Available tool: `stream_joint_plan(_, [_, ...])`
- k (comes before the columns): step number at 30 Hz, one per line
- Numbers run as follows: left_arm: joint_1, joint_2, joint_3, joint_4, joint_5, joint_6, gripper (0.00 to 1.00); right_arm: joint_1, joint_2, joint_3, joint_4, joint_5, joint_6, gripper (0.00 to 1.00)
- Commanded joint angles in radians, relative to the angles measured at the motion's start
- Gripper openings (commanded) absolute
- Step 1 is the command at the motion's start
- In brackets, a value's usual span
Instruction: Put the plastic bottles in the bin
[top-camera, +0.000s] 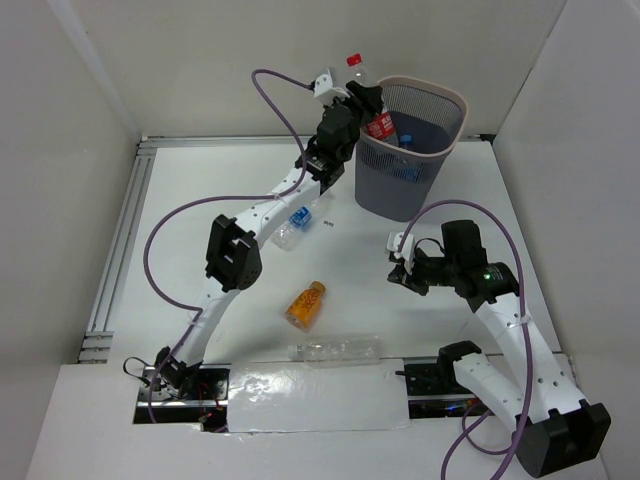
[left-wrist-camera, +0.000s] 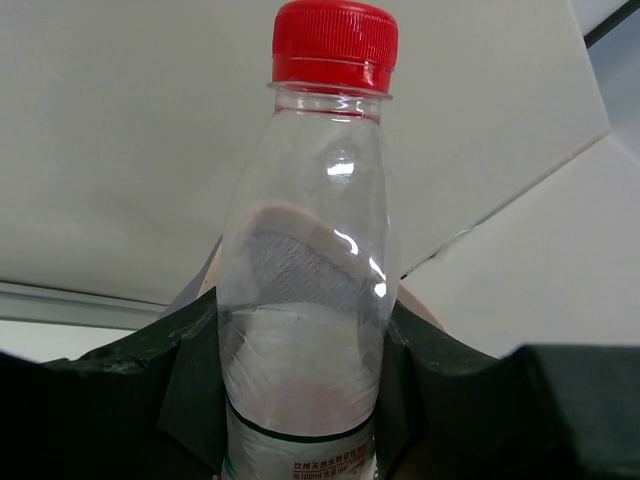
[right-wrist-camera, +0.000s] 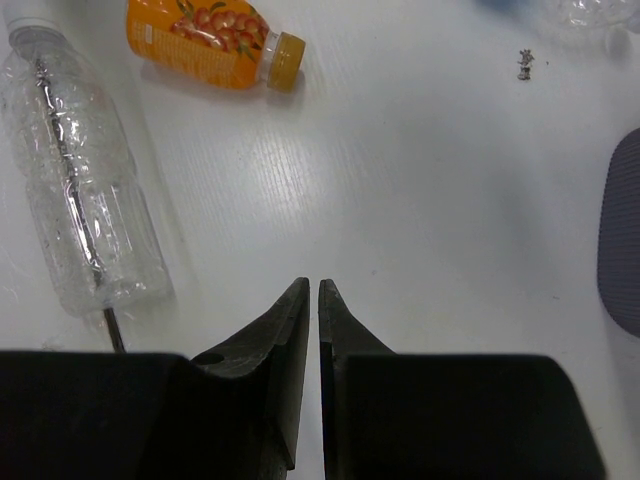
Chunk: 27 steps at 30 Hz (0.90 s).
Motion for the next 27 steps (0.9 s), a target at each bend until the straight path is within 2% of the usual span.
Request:
stream_joint_plan(1, [-0.006, -0.026, 0.031, 0.011, 0.016, 0.069, 0.24, -0.005, -0.009, -0.003, 0.045, -0.021, 0.012, 0.16])
stream_joint_plan(7, [-0.006, -0.063, -0.007, -0.041, 0.025, 0.091, 0.37, -0.005, -0.009, -0.003, 0.045, -0.021, 0.012, 0.18])
stream_joint_plan(8, [-0.006, -0.081, -0.017, -0.041, 0.025, 0.106, 0.48, -0.005, -0.009, -0.003, 0.045, -0.021, 0.012, 0.18])
stream_joint_plan(10, [-0.006, -0.101, -0.047, -0.052, 0.025, 0.138, 0.56, -0.005, -0.009, -0.003, 0.054, -0.021, 0.012, 0.18])
stream_joint_plan(11, [-0.006, -0.119, -0.057, -0.04, 0.036, 0.15, 0.64, -0.005, 0.0, -0.003, 0.054, -0.021, 0.012, 0.19])
stream_joint_plan(12, [0.003, -0.12, -0.057, -0.04, 0.045, 0.163, 0.91, -0.005, 0.0, -0.003, 0.054, -0.021, 0.012, 0.22])
stream_joint_plan(13, [0.004, -0.129, -0.057, -0.04, 0.073, 0.172, 1.0, -0.005, 0.0, -0.003, 0.054, -0.021, 0.012, 0.26])
stream_joint_plan(14, [0.014, -0.129, -0.057, -0.04, 0.087, 0.181, 1.0, -0.005, 0.0, -0.012, 0.054, -0.03, 0.012, 0.38])
stream_joint_plan(15, [0.014, -0.129, -0.043, -0.04, 0.102, 0.181, 1.0, -0.005, 0.0, -0.012, 0.054, -0.03, 0.012, 0.44])
stream_joint_plan(18, [0.033, -0.129, 0.0, -0.014, 0.185, 0.19, 1.0, -0.005, 0.018, -0.012, 0.064, -0.03, 0.003, 0.56])
stream_joint_plan(22, [0.043, -0.141, 0.022, 0.02, 0.228, 0.21, 1.0, -0.005, 0.029, -0.012, 0.064, -0.03, -0.007, 0.62])
stream_joint_plan(27, [0.043, -0.243, 0.031, 0.043, 0.275, 0.281, 1.0, 0.018, 0.073, 0.008, 0.082, -0.04, -0.027, 0.67])
